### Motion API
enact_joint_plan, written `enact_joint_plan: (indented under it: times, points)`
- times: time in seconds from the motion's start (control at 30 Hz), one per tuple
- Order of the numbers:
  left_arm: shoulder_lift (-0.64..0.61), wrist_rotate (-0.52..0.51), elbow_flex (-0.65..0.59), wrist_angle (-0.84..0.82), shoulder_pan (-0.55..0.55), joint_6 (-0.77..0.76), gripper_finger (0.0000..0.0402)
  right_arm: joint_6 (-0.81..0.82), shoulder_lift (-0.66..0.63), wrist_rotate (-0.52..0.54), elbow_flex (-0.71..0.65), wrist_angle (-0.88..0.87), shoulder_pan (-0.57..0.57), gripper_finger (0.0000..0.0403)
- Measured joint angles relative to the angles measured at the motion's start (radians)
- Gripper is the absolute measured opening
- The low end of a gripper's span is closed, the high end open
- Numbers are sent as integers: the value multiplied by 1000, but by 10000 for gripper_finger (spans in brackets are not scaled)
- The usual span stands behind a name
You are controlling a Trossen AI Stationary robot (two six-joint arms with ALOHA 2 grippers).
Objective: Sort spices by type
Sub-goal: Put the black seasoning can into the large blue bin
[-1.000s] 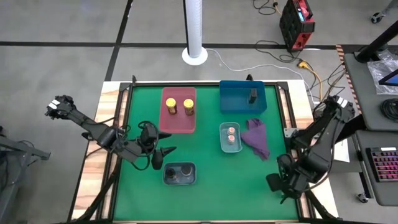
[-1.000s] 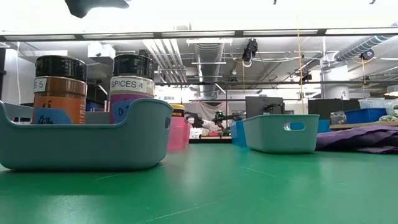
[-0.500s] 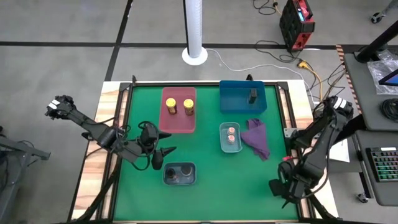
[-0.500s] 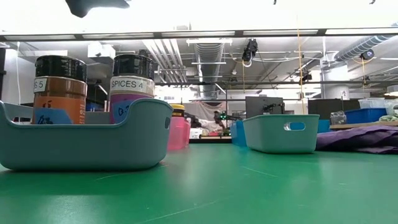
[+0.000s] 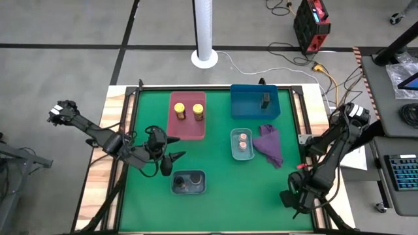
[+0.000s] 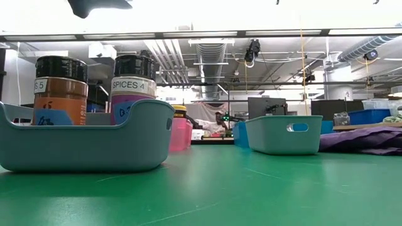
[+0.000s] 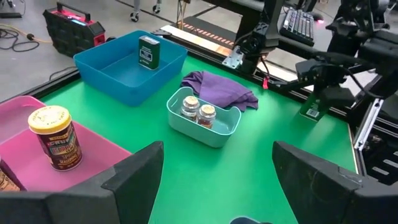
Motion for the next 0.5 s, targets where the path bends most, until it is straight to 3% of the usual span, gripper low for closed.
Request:
enact_joint_plan:
  times: [0.27, 0.33, 0.5]
  points:
    - [-3, 38, 5, 133, 1, 67, 284, -63, 22, 8, 10, 21, -9, 108]
    - [-2, 66, 27, 169, 1, 112, 284, -94, -3, 71, 39, 17, -24, 109]
    - [-2, 89, 113, 178, 7, 230, 284, -278, -65, 376, 163, -70, -134, 109]
